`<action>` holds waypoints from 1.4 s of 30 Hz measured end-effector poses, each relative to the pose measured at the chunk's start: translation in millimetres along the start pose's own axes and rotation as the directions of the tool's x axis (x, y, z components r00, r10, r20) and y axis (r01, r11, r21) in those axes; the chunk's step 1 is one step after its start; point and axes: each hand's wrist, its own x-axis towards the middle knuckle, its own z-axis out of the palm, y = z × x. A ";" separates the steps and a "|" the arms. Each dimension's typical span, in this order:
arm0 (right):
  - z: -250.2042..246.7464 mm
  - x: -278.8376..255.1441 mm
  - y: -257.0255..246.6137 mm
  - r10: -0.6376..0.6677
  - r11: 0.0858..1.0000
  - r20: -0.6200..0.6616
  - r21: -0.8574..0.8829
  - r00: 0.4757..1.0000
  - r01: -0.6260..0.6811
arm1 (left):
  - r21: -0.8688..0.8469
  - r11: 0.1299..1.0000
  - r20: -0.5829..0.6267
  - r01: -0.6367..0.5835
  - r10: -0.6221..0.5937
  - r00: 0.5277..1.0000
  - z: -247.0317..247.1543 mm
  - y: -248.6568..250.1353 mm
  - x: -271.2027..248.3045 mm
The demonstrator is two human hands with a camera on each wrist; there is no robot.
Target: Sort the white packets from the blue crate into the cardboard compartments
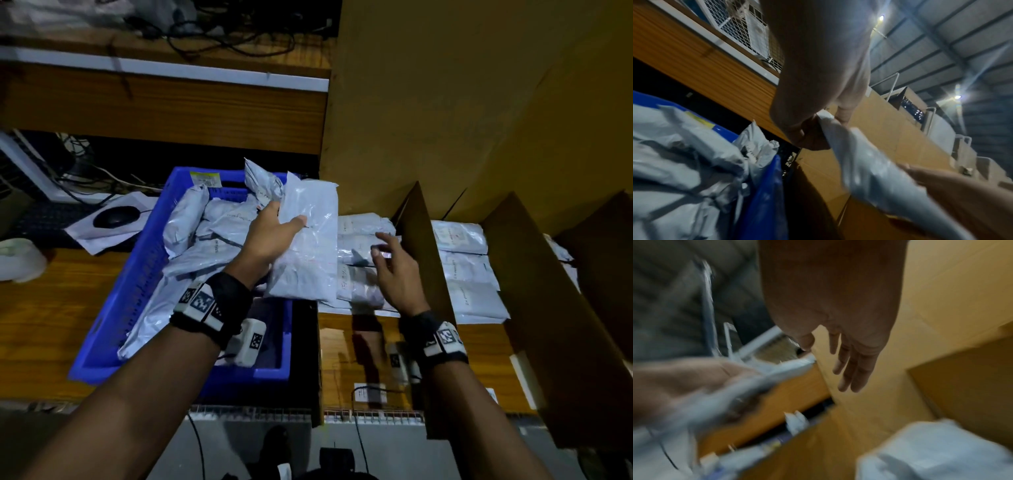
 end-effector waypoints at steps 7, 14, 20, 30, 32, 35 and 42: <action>-28.1 -6.8 -90.6 0.105 0.940 0.162 0.305 0.981 -0.151 | -0.184 0.983 0.152 -0.006 0.035 0.988 23.3 39.7 -18.8; -39.4 12.7 -68.7 0.200 0.914 0.132 0.333 0.971 -0.233 | -0.173 0.984 0.166 0.035 -0.006 0.986 20.4 36.6 -15.6; -58.5 69.3 -44.8 0.192 0.981 -0.015 0.017 0.981 -0.192 | 0.528 0.814 0.180 -0.243 0.172 0.968 20.3 7.4 29.8; -28.9 179.5 17.8 0.240 0.912 0.106 -0.364 0.965 -0.187 | 0.802 0.449 0.340 -0.394 0.200 0.919 42.9 -59.6 75.1; -19.8 199.0 32.0 0.238 0.874 0.154 -0.465 0.959 -0.142 | 0.777 0.463 0.352 -0.427 0.242 0.904 42.7 -60.2 73.9; -8.7 223.3 38.1 0.259 0.799 0.234 -0.597 0.937 -0.072 | 0.748 0.532 0.334 -0.397 0.215 0.917 42.3 -58.4 74.3; 21.7 259.8 50.1 0.267 0.612 0.383 -0.776 0.884 0.151 | 0.746 0.522 0.351 -0.414 0.219 0.910 41.2 -53.3 71.4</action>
